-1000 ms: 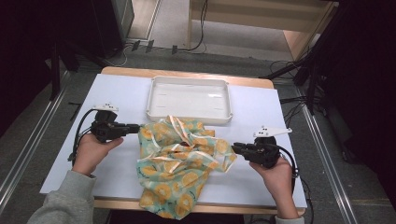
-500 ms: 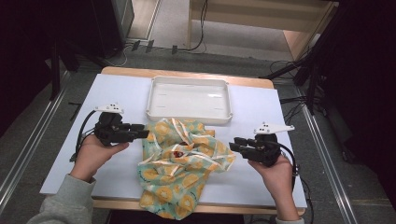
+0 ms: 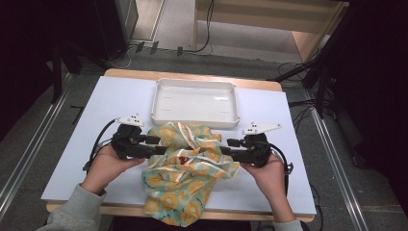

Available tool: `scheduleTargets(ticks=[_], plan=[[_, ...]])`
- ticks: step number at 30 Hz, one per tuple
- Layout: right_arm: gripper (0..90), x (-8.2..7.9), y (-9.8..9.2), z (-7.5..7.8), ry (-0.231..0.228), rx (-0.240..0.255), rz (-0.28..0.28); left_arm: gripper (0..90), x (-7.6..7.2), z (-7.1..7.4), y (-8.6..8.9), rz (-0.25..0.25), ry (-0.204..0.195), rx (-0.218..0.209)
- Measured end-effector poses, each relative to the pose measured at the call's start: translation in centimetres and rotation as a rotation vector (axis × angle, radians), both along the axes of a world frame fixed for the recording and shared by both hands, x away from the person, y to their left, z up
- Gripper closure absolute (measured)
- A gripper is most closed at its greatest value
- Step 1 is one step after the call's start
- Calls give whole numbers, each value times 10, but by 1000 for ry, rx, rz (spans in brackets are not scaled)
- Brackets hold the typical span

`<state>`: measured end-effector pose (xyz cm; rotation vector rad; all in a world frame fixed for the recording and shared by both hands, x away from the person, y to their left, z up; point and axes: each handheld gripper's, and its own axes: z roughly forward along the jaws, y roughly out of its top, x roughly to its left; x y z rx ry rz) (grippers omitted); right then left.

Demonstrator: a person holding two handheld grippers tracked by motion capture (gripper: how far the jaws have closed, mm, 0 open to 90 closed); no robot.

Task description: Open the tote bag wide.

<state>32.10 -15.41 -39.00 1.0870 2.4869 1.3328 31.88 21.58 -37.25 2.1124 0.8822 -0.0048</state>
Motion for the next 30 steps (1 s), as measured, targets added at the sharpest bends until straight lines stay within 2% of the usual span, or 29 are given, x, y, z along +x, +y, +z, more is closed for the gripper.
scheduleTargets(ticks=[8,13,17,25,30], plan=[[509,12,18,-4,6,-17,30,432,-6,-3,-9,-30,7,-18],[493,16,25,-8,20,-26,38,364,-8,-8,-14,-38,2,3],[493,16,27,-10,15,-32,35,362,-9,-11,-16,-36,9,-15],[492,16,24,-13,4,-52,24,375,-8,-25,-24,-34,23,17],[491,16,20,-16,16,-50,13,393,-6,-32,-26,-19,37,12]])
